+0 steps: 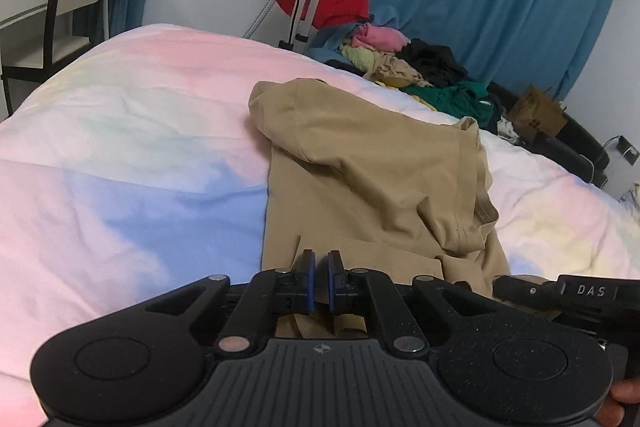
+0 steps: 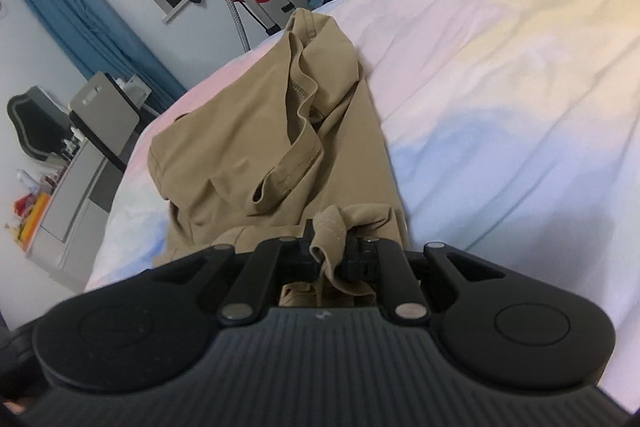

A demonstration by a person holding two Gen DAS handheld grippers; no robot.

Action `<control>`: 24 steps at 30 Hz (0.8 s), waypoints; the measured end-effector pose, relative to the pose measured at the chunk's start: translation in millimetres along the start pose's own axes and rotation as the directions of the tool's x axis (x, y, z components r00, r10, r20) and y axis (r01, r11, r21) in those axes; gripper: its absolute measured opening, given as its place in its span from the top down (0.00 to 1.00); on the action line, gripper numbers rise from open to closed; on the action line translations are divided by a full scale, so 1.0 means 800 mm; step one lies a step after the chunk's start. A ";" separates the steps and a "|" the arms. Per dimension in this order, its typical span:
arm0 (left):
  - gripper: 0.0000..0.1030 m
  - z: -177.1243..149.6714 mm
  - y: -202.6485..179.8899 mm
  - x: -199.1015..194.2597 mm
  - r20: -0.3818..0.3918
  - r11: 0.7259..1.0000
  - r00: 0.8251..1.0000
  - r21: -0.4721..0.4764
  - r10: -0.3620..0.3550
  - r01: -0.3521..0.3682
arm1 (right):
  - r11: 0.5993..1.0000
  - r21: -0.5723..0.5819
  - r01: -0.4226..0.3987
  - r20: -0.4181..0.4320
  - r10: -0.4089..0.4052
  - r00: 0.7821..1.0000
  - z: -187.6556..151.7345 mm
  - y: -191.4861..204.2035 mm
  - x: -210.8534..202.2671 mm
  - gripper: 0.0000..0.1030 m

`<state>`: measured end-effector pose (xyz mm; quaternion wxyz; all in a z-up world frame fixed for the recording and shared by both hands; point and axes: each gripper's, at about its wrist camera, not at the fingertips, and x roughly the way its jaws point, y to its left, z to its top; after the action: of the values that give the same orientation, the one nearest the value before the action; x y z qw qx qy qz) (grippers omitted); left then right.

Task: Fold clothes
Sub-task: 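Lift the hem with both grippers and fold it over toward the collar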

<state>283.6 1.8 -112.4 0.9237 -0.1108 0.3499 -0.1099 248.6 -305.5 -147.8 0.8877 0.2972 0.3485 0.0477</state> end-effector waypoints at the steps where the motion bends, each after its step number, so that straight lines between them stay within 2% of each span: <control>1: 0.87 -0.001 0.001 -0.001 0.004 1.000 1.000 -0.003 -0.008 0.008 | 1.000 0.013 -0.003 0.000 0.003 1.000 0.000 -0.001 -0.001 0.86; 3: 0.73 -0.005 -0.002 -0.014 0.022 0.999 0.999 0.002 -0.033 0.033 | 0.999 0.033 -0.011 -0.001 0.011 1.000 0.001 -0.003 -0.004 0.85; 4: 0.69 -0.008 -0.005 -0.023 0.025 0.999 0.999 0.007 -0.036 0.035 | 0.999 0.039 -0.015 -0.002 0.015 1.000 0.002 -0.004 -0.006 0.83; 6: 0.64 -0.014 -0.010 -0.040 0.029 0.999 0.999 0.020 -0.037 0.037 | 0.998 0.056 -0.038 -0.007 0.039 0.999 0.005 -0.002 -0.012 0.68; 7: 0.63 -0.017 -0.013 -0.048 0.031 0.999 0.999 0.026 -0.038 0.038 | 0.996 0.061 -0.060 -0.012 0.061 0.998 0.005 -0.002 -0.016 0.48; 8: 0.61 -0.022 -0.016 -0.056 0.028 0.999 0.999 0.032 -0.040 0.039 | 0.995 0.059 -0.080 -0.015 0.081 0.997 0.004 0.001 -0.021 0.36; 10: 0.56 -0.031 -0.022 -0.070 0.019 0.998 0.999 0.044 -0.042 0.041 | 0.996 0.032 -0.082 -0.003 0.082 0.997 0.002 0.009 -0.034 0.35; 12: 0.46 -0.039 -0.032 -0.087 0.033 0.996 0.999 0.080 -0.035 0.032 | 0.998 -0.019 -0.064 0.014 0.064 0.998 -0.003 0.020 -0.048 0.35; 16: 0.37 -0.050 -0.056 -0.122 0.086 0.985 0.996 0.173 -0.031 0.016 | 0.991 -0.135 -0.011 0.071 0.021 0.997 -0.018 0.042 -0.081 0.35; 21: 0.18 -0.063 -0.086 -0.166 0.154 0.958 0.988 0.287 -0.034 -0.012 | 0.963 -0.263 0.050 0.160 -0.007 0.987 -0.040 0.068 -0.127 0.35; 22: 0.16 -0.066 -0.091 -0.172 0.167 0.952 0.985 0.305 -0.033 -0.020 | 0.958 -0.280 0.061 0.182 -0.010 0.983 -0.044 0.071 -0.137 0.30; 23: 0.13 -0.069 -0.095 -0.179 0.180 0.947 0.983 0.321 -0.031 -0.029 | 0.953 -0.294 0.079 0.208 -0.016 0.978 -0.048 0.074 -0.146 0.16; 24: 0.09 -0.072 -0.098 -0.184 0.189 0.945 0.982 0.325 -0.025 -0.039 | 0.947 -0.306 0.101 0.236 -0.028 0.971 -0.051 0.076 -0.154 0.09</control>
<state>128.1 -38.7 -40.9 0.9588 0.0355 0.2374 -0.1521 136.5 -271.3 -64.7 0.9590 0.1434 0.2415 0.0391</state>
